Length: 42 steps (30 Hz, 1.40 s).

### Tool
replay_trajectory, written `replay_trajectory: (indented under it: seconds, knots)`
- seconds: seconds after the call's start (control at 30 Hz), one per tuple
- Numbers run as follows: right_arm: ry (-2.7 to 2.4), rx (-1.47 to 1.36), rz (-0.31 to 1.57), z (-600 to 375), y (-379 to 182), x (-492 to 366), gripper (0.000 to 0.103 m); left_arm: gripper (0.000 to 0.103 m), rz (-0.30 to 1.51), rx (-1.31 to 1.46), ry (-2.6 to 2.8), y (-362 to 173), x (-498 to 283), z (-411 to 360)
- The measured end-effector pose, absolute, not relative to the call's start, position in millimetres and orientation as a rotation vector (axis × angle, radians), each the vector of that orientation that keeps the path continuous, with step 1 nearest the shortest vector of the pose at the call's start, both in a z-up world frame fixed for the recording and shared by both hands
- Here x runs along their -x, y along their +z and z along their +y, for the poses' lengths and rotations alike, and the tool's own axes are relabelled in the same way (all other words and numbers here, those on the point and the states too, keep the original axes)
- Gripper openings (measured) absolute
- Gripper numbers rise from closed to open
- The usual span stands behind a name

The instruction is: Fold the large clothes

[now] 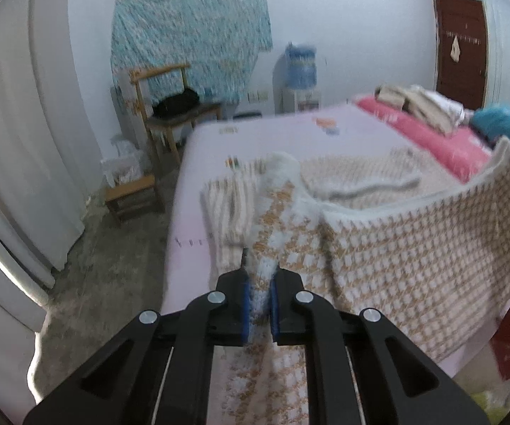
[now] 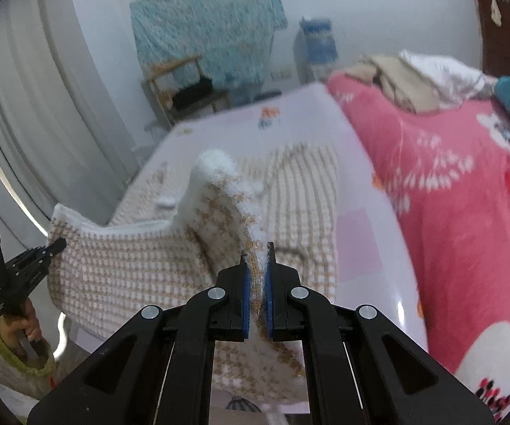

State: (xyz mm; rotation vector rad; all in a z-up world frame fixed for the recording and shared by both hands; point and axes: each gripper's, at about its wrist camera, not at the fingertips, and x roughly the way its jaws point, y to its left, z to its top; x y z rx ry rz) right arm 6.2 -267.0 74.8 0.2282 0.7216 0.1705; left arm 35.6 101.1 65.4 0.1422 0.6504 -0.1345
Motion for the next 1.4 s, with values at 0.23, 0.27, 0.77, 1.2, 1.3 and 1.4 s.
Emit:
replay_trajectory:
  seconds: [0.23,0.27,0.77,1.2,1.3,1.4]
  knots:
    - [0.186,-0.216,0.613,-280.3,112.7,-46.1,0.005,0.008,0.512,-0.130,-0.149,114.8,-70.6,102.0]
    - [0.192,-0.219,0.603,-283.2,116.3,-55.3,0.005,0.008,0.500,-0.130,-0.151,119.2,-78.2,101.7]
    - [0.189,-0.281,0.880,-307.5,31.4,-309.5,0.005,0.009,0.881,-0.070,-0.168,38.2,-330.2,97.3]
    - [0.225,-0.704,0.932,-384.2,-26.3,-313.5,0.064,0.051,1.011,0.501,-0.266,1.0,-355.7,176.1]
    - [0.158,-0.742,0.907,-402.4,-16.0,-303.4,0.065,0.055,0.941,0.512,-0.258,19.0,-344.5,188.3]
    - [0.108,-0.708,0.875,-405.3,5.1,-280.9,0.066,0.055,0.906,0.491,-0.233,36.3,-330.7,193.6]
